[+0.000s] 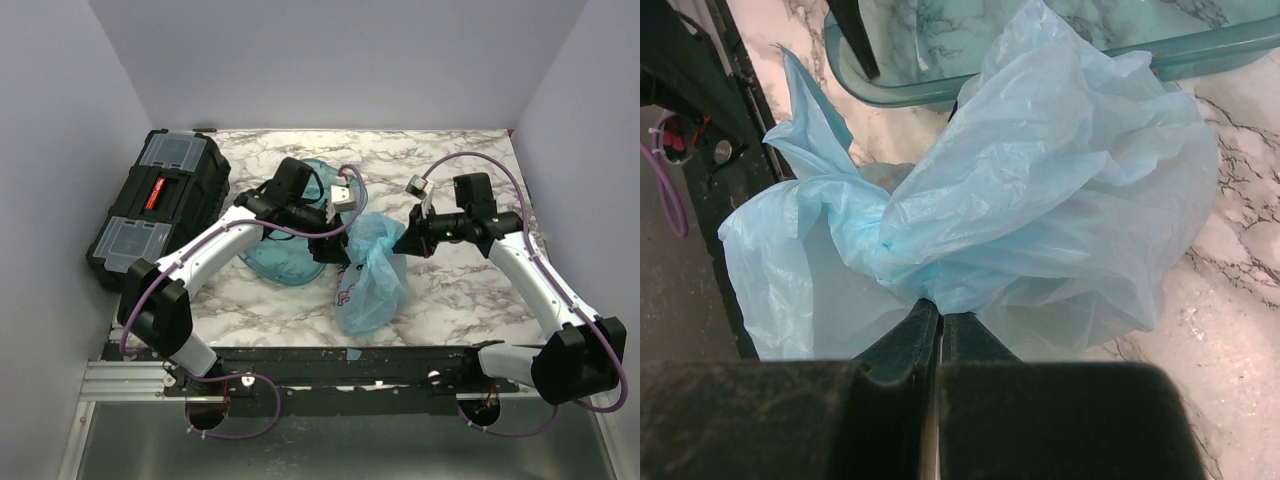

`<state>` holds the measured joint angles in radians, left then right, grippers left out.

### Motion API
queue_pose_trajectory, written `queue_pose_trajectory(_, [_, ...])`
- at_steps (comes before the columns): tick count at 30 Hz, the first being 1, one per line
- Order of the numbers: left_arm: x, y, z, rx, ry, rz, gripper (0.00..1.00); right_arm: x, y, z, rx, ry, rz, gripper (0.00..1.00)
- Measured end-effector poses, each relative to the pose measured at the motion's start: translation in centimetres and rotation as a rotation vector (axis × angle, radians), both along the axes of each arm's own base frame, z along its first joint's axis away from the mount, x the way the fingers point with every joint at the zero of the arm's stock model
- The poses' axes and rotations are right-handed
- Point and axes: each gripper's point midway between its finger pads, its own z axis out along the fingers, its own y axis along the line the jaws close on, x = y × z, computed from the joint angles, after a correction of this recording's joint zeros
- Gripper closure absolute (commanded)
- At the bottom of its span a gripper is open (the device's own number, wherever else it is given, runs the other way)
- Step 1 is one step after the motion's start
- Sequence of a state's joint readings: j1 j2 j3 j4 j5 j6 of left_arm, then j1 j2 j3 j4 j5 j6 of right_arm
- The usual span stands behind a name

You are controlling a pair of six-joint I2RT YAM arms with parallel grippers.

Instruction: Place the fake fruits into the plastic bag and tie a complex knot

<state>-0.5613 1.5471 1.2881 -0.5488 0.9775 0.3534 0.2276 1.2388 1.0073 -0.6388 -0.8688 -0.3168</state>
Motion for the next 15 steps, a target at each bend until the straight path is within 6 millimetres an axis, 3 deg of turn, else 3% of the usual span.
queue_pose_trajectory(2, [-0.7,-0.8,-0.3,0.015,-0.015,-0.022,0.41,0.0,0.0,0.1,0.000,-0.006,0.001,0.99])
queue_pose_trajectory(4, [-0.9,-1.6,-0.6,0.027,-0.028,-0.034,0.55,0.0,0.0,0.2,0.000,-0.013,0.004,0.99])
queue_pose_trajectory(7, [-0.2,-2.5,-1.0,0.042,-0.045,-0.023,0.92,-0.1,-0.1,0.3,-0.004,-0.022,0.009,1.00])
queue_pose_trajectory(8, [0.0,-2.7,-1.0,0.047,-0.047,-0.017,1.00,-0.2,-0.1,0.3,-0.008,-0.025,0.010,0.99])
queue_pose_trajectory(15, [2.2,-1.8,-1.0,0.049,-0.033,0.062,1.00,0.1,-1.3,0.3,-0.088,-0.078,-0.004,1.00])
